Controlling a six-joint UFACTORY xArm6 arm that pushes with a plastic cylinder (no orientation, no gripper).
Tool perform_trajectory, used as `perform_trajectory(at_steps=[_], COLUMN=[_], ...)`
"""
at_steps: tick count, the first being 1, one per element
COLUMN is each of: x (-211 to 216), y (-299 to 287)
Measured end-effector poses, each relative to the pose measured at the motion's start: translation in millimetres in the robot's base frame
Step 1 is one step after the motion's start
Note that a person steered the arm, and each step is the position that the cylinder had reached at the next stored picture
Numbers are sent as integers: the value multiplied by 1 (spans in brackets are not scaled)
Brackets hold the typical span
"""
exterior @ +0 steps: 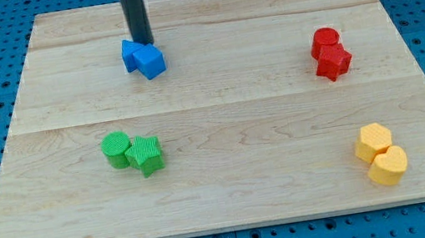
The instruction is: Separate the red circle from the red star
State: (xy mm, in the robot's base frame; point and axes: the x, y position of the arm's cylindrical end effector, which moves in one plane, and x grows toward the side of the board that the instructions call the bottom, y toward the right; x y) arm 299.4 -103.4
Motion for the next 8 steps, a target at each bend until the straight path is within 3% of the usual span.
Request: perform_trajectory(at_steps=[2,3,5,6,7,8], x=[3,-14,25,69,69,40], y=[-15,63,314,331,258,207])
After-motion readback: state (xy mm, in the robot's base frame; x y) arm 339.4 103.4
